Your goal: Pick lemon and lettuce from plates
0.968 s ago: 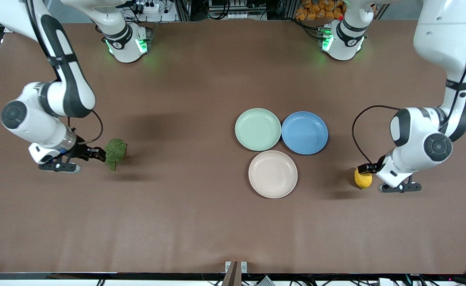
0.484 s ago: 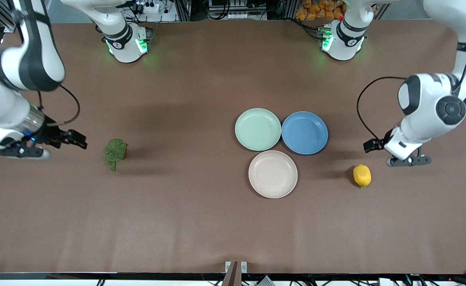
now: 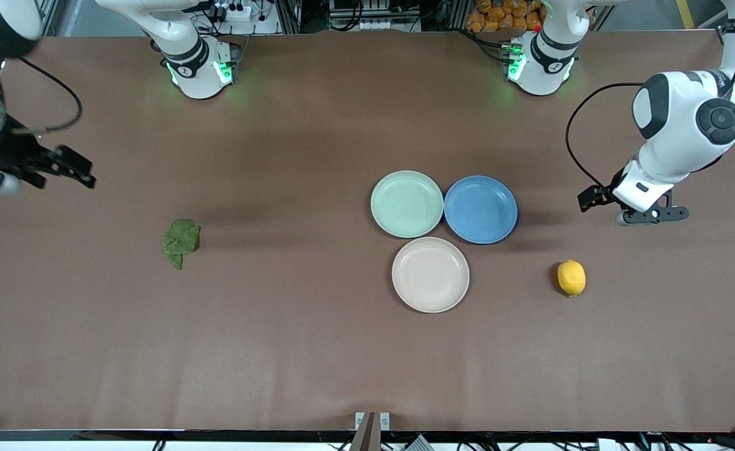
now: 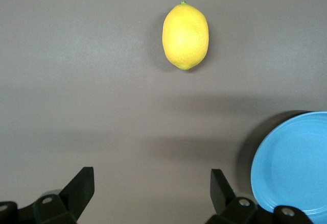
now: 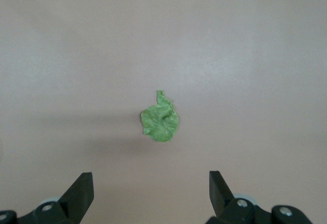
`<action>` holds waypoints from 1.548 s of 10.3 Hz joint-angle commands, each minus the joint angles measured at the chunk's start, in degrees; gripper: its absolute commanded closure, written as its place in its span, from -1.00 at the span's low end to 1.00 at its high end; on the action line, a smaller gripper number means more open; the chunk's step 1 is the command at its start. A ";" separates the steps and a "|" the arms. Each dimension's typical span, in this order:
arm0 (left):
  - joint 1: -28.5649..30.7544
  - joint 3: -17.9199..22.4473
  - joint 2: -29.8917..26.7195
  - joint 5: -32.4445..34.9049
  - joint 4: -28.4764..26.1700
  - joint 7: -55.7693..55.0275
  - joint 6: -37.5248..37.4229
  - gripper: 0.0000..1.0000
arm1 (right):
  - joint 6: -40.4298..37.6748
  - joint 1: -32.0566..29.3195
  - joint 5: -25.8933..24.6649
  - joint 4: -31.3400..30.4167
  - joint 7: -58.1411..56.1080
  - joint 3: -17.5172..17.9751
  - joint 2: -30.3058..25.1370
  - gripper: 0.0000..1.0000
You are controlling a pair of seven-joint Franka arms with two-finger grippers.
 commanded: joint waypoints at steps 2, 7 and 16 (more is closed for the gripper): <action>0.06 -1.23 -1.36 -0.81 7.53 -0.01 -3.63 -1.00 | -7.54 0.06 -0.71 6.89 -3.26 -0.89 0.71 -1.00; 0.24 -2.38 -1.10 -2.03 31.32 -1.68 -27.32 -1.00 | -10.90 -0.12 -0.18 10.95 -2.82 -0.89 0.79 -1.00; -0.03 -2.64 -0.48 -2.39 44.48 -0.71 -42.33 -1.00 | -13.71 -1.52 0.00 12.09 -2.82 0.34 0.53 -1.00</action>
